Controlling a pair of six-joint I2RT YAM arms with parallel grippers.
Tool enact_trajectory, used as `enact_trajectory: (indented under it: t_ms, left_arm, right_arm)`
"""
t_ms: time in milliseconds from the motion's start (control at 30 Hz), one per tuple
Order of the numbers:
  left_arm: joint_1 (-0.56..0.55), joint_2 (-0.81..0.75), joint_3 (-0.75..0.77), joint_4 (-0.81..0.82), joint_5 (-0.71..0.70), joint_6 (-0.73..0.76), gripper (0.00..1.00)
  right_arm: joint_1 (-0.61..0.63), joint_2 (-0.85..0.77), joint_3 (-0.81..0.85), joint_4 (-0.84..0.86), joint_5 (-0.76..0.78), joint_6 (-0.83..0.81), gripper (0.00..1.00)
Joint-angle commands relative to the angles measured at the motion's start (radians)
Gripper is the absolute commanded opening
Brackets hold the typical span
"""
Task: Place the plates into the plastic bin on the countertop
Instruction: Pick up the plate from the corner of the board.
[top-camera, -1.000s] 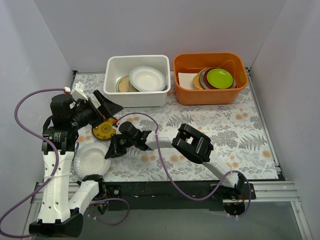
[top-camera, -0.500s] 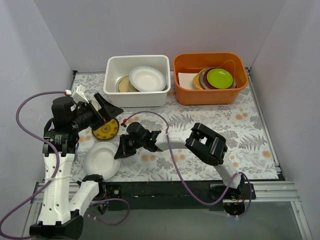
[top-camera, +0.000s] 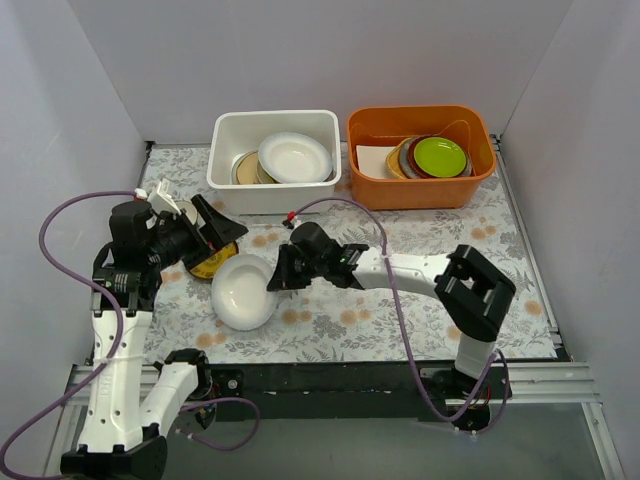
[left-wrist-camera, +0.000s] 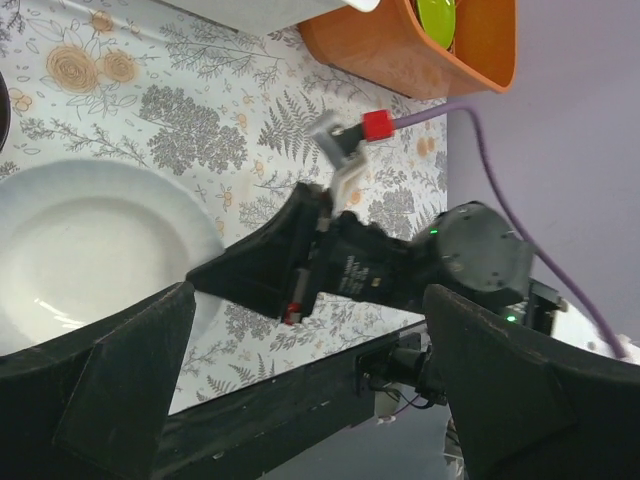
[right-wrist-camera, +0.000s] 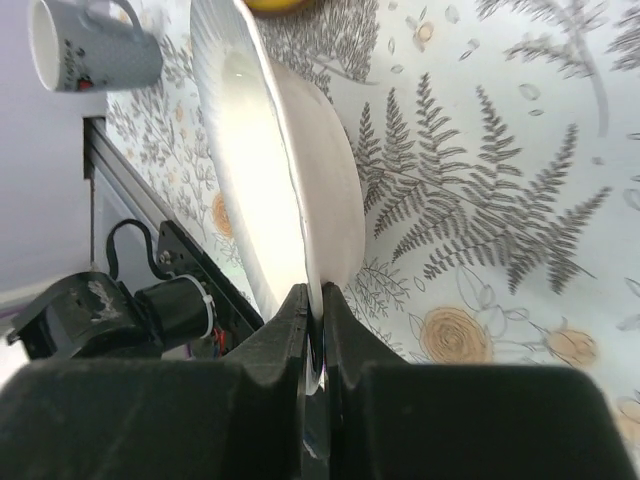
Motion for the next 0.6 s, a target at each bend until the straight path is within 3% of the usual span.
enact_trajectory:
  t_ms: [0,400,567]
  left_arm:
    - [0.006,-0.033,-0.035,0.002,-0.01,0.009,0.98]
    - [0.006,-0.064,-0.138,0.034,-0.008,-0.012,0.98]
    - [0.006,-0.081,-0.193,0.071,0.009,-0.033,0.93]
  right_arm:
    - [-0.037,-0.178,-0.01,0.054,0.036,-0.029,0.03]
    - [-0.156,-0.444,-0.148,0.037,0.073,-0.03,0.03]
    - [-0.208,-0.542,-0.201,0.072,0.06,0.0,0.03]
